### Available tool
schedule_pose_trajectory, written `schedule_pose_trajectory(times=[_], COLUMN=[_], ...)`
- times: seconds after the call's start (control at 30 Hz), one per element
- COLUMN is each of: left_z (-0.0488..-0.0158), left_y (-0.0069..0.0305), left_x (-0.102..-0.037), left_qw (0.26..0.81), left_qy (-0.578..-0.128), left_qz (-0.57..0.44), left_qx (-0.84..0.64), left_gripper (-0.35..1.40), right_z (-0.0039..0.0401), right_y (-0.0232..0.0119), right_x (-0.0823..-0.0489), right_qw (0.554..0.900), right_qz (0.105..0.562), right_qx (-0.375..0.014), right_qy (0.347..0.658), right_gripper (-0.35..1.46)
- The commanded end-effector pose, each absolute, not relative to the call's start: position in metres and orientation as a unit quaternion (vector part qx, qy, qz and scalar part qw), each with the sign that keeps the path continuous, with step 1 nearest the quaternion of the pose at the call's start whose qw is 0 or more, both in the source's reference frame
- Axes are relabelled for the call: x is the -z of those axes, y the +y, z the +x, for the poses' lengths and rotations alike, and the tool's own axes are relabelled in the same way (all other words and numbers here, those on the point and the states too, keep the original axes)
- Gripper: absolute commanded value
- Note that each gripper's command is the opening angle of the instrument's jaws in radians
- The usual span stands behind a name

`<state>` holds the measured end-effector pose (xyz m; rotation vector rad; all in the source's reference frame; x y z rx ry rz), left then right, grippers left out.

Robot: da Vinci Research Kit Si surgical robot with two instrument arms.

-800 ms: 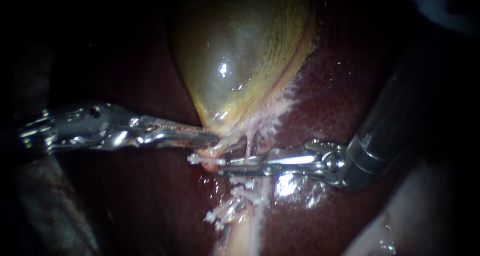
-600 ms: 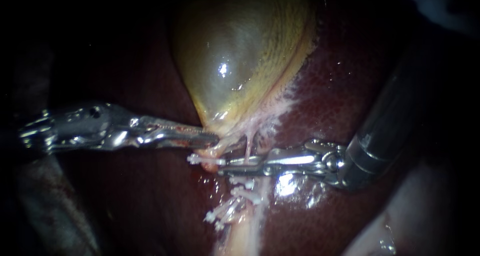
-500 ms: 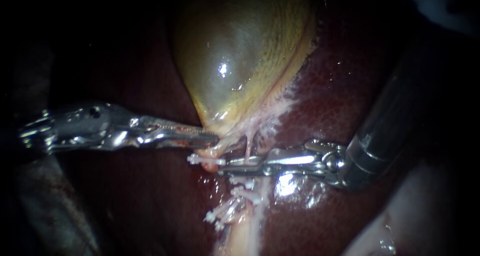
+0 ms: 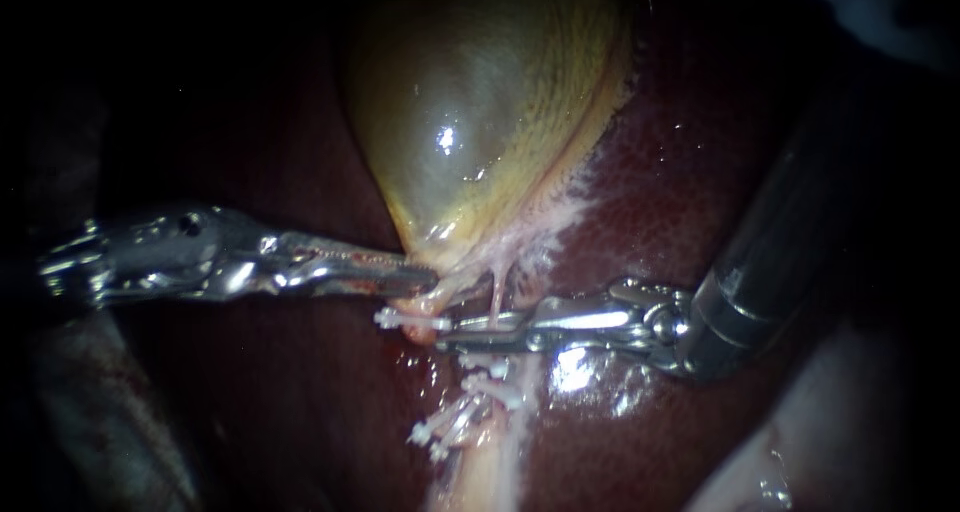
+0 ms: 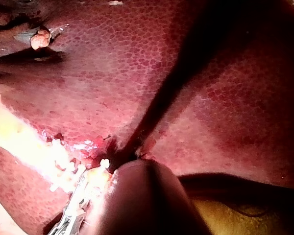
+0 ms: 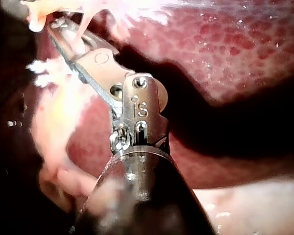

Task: Going back third clip right tube

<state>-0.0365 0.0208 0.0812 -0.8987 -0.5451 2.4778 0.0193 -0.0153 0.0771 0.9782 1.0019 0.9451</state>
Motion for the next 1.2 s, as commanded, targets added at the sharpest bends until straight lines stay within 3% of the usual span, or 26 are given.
schedule_pose_trajectory(times=[0.03,0.43,0.63,0.73,1.2], left_z=[-0.0365,-0.0365,-0.0365,-0.0365,-0.0365], left_y=[0.0208,0.0208,0.0208,0.0208,0.0208], left_x=[-0.0812,-0.0812,-0.0812,-0.0812,-0.0812], left_qw=[0.223,0.223,0.223,0.223,0.223], left_qy=[-0.197,-0.197,-0.197,-0.197,-0.197], left_qz=[-0.325,-0.326,-0.325,-0.325,-0.326], left_qx=[-0.897,-0.897,-0.897,-0.897,-0.897], left_gripper=[-0.35,-0.35,-0.35,-0.35,-0.35], right_z=[0.0193,0.0192,0.0192,0.0192,0.0191], right_y=[-0.0153,-0.0154,-0.0155,-0.0156,-0.0156], right_x=[-0.0771,-0.0770,-0.0769,-0.0769,-0.0769], right_qw=[0.664,0.664,0.667,0.674,0.689], right_qz=[0.433,0.433,0.431,0.422,0.399], right_qx=[-0.418,-0.418,-0.413,-0.398,-0.364], right_qy=[0.443,0.444,0.446,0.457,0.483], right_gripper=[-0.35,-0.35,0.27,0.41,0.56])
